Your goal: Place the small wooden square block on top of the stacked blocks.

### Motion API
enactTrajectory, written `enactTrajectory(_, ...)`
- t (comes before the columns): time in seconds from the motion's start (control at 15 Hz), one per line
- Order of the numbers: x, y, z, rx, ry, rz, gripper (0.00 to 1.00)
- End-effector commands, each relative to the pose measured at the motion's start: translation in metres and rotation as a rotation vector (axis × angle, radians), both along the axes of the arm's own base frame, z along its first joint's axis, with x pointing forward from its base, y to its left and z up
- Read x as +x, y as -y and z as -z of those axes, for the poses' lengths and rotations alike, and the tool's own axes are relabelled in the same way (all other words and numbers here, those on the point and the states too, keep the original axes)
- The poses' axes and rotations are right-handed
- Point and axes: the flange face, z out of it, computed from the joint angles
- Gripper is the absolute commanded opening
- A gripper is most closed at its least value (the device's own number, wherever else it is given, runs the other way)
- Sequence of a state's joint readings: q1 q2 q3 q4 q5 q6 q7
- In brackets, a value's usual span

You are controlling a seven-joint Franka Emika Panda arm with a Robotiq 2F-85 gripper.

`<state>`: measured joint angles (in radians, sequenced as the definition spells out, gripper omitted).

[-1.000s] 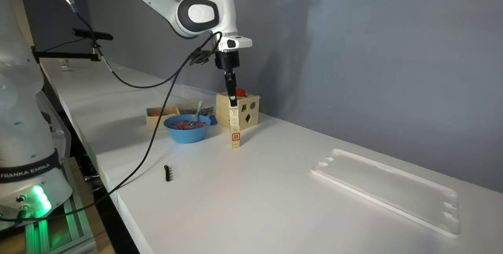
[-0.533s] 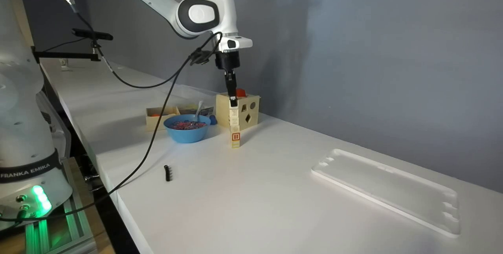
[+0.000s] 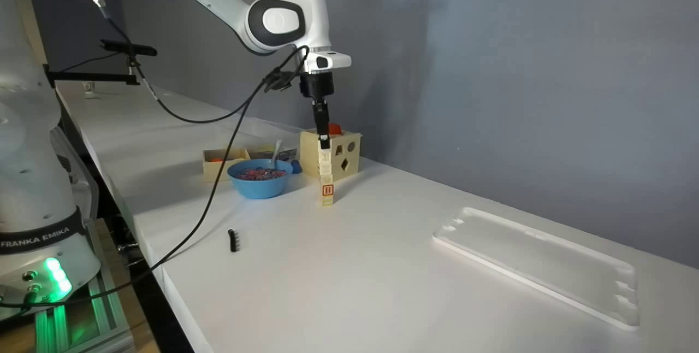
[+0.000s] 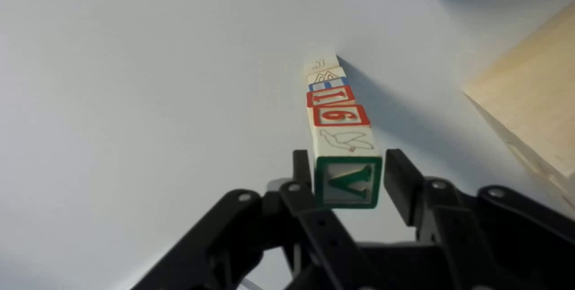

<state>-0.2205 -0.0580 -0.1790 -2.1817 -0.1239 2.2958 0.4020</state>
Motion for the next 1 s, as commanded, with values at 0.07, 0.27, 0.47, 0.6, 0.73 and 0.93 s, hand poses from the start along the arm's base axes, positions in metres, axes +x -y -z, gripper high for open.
enactTrajectory(0.07,0.006,0.001,0.001,-0.006,0.000,0.018,0.86)
enactTrajectory(0.27,0.004,0.001,-0.005,-0.005,0.008,0.011,1.00)
enactTrajectory(0.47,-0.001,0.002,-0.025,-0.011,0.022,0.005,1.00)
enactTrajectory(0.6,-0.008,0.005,-0.043,0.005,0.040,0.000,1.00)
enactTrajectory(0.73,-0.019,0.009,-0.061,0.025,0.062,-0.023,1.00)
enactTrajectory(0.93,-0.014,0.012,-0.061,0.004,0.073,-0.022,1.00)
